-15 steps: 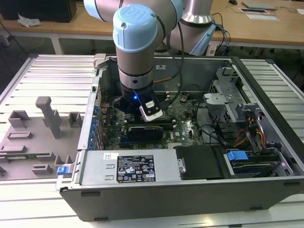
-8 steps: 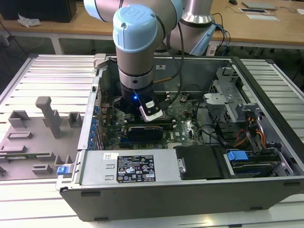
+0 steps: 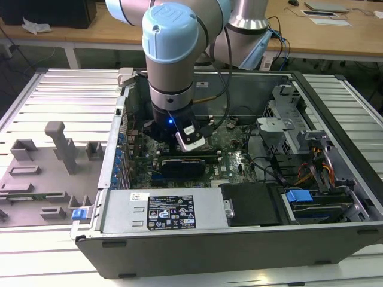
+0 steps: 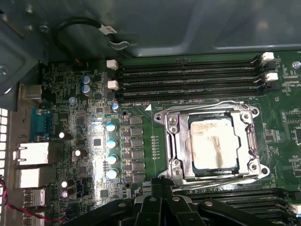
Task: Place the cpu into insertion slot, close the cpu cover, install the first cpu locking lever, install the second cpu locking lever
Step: 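Install the second cpu locking lever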
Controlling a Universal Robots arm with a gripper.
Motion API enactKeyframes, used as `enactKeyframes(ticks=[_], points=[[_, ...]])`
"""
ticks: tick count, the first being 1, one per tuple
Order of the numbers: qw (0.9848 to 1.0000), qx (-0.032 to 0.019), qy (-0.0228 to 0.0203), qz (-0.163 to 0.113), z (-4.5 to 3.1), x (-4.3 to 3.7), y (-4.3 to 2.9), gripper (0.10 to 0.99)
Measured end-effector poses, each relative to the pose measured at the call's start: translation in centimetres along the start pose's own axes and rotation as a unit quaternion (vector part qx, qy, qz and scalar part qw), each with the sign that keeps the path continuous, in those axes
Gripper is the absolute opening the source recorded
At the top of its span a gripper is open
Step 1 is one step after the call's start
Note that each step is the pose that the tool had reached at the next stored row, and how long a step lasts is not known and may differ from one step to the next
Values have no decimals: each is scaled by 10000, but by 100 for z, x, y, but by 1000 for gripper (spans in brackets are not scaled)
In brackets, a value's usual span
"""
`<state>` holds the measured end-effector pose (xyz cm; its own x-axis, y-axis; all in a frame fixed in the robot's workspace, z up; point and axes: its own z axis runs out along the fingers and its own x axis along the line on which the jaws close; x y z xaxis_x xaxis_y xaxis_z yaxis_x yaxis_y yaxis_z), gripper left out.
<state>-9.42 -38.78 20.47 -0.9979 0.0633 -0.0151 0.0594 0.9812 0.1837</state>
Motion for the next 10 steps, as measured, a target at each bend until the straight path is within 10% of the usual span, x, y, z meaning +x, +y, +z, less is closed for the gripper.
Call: enactKeyframes(ticks=[10], points=[[10000,0,1,-4,-20,-45,7,106]])
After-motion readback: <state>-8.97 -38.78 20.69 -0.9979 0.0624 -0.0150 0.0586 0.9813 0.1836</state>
